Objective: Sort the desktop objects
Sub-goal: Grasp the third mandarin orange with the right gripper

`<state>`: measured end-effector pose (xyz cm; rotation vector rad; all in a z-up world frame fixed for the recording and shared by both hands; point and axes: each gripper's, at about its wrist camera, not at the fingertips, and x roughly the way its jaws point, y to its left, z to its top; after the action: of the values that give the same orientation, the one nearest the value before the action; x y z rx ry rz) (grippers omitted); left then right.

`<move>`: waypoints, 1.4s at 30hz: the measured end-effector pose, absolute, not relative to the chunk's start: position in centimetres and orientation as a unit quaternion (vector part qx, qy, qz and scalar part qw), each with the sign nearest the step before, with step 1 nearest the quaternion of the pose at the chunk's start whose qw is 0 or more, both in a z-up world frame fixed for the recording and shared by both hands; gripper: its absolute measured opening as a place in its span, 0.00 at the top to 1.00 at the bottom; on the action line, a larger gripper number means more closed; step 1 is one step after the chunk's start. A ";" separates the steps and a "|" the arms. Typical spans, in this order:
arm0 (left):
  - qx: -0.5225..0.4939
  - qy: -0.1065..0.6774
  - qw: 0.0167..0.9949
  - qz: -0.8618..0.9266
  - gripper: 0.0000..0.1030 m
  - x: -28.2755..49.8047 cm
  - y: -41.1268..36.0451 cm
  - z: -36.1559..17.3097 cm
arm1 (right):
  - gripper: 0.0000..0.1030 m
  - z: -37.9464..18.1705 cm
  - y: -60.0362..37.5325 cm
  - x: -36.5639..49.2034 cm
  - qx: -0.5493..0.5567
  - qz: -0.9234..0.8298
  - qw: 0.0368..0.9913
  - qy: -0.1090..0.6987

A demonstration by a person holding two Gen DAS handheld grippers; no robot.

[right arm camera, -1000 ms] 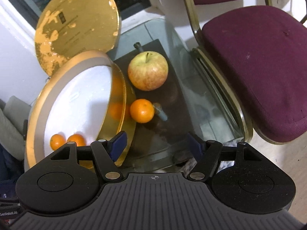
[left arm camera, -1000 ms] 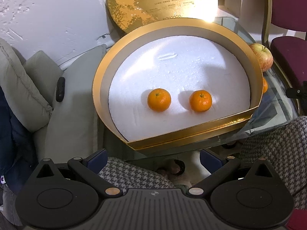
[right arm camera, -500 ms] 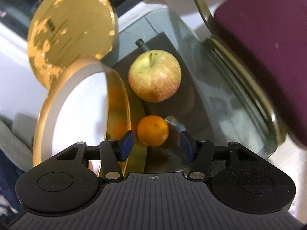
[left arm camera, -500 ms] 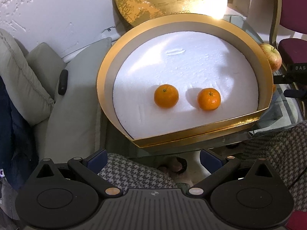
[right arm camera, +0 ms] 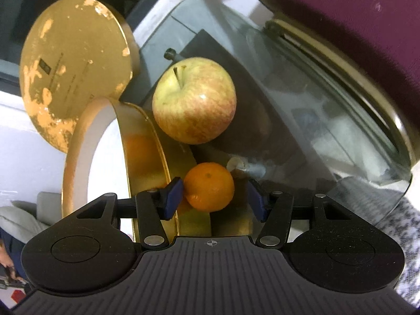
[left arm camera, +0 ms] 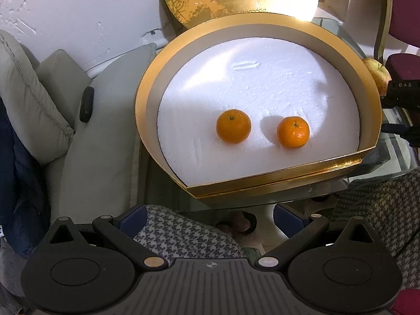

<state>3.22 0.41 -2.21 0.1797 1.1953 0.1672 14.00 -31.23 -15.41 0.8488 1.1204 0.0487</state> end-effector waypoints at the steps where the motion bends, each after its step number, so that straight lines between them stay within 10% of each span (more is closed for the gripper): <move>1: 0.084 0.561 0.820 0.079 0.01 3.2 0.5 -2.2 | 0.42 -15.4 -31.0 14.1 0.387 0.020 0.764 0.516; 42: 0.060 0.559 0.822 0.090 0.01 1.9 2.2 -1.7 | 0.57 -16.1 -32.0 13.8 0.458 0.007 0.732 0.504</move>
<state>1.87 2.21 -1.73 0.1272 1.1894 0.1919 13.79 -31.98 -16.12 1.0077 1.1089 0.0150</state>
